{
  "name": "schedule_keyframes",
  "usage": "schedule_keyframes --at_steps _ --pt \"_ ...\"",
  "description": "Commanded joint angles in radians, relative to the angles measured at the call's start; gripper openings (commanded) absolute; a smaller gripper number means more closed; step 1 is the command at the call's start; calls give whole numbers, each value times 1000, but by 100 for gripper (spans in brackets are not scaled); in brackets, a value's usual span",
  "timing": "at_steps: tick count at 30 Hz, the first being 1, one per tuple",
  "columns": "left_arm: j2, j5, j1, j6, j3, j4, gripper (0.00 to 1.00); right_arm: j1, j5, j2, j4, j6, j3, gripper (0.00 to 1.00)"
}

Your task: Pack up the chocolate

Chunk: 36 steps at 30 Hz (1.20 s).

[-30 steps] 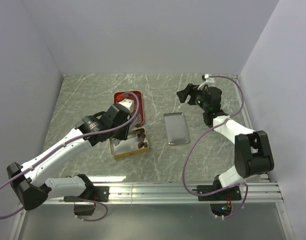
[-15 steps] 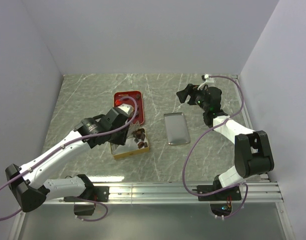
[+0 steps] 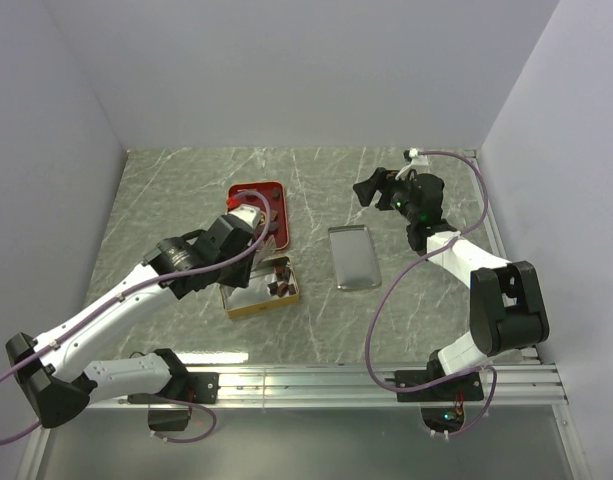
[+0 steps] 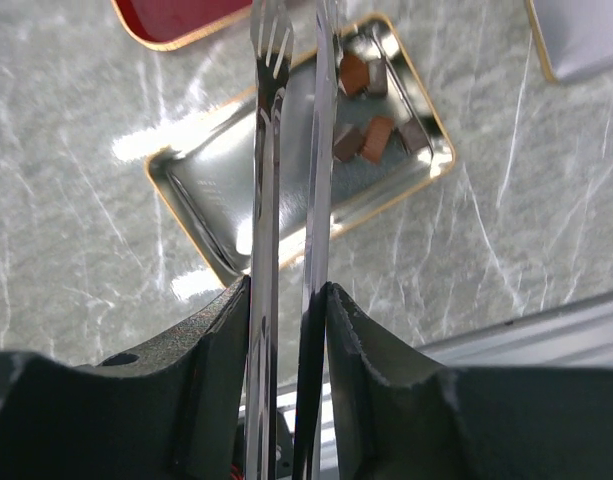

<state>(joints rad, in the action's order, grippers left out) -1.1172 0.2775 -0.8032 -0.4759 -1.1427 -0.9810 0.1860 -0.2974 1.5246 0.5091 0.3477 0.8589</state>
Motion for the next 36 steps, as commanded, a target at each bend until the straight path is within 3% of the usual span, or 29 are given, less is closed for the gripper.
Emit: schedule_keyframes --at_steps 1,15,24,36 --pt "42 83 -7 2 -49 65 40 -5 -6 -9 32 0 52 87" --pt "-58 385 12 2 -34 294 42 -6 -16 -4 35 5 54 87" --pt "-234 259 163 157 -12 543 43 -5 -8 2 31 2 55 87" --pt "-475 235 233 258 -95 650 41 -5 -8 28 16 -3 75 87"
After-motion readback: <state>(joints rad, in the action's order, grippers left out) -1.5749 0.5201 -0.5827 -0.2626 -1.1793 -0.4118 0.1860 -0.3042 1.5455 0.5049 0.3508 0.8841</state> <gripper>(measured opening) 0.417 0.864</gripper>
